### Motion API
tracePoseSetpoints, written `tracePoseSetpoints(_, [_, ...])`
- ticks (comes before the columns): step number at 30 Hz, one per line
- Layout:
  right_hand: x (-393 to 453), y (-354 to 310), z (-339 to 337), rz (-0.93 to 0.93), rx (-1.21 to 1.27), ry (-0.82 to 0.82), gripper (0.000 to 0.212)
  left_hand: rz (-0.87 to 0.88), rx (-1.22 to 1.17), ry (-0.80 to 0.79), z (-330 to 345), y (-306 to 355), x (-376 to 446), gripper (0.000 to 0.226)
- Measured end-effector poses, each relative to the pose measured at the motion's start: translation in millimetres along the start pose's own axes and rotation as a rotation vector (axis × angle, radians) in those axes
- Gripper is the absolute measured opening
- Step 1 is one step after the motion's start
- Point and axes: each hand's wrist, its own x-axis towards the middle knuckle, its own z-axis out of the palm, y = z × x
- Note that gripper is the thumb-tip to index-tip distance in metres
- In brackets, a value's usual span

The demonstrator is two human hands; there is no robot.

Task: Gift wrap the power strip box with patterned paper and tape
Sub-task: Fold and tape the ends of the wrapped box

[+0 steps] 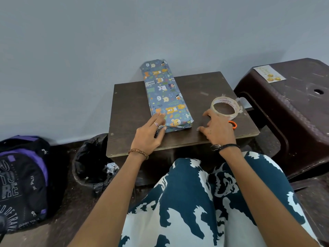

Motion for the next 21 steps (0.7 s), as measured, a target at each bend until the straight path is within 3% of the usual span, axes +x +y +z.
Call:
tracePoseSetpoints(4, [-13, 3, 2, -0.135, 0.188, 0.156, 0.021, -0.04, 0.011, -0.031, 0, 1, 0, 0.038])
tracePoseSetpoints(8, [-25, -9, 11, -0.447, 0.209, 0.089, 0.021, -0.075, 0.005, -0.069, -1, 0, 0, 0.04])
tracePoseSetpoints(11, [-25, -13, 19, -0.432, 0.193, 0.036, 0.019, -0.043, 0.012, -0.085, -2, 1, -2, 0.043])
tracePoseSetpoints(14, [-22, -12, 24, -0.401, 0.281, 0.018, 0.015, -0.133, -0.071, -0.049, 3, 4, -10, 0.045])
tracePoseSetpoints(21, [-18, -4, 25, -0.333, 0.33, -0.053, 0.013, -0.249, -0.084, 0.07, 10, 16, -31, 0.007])
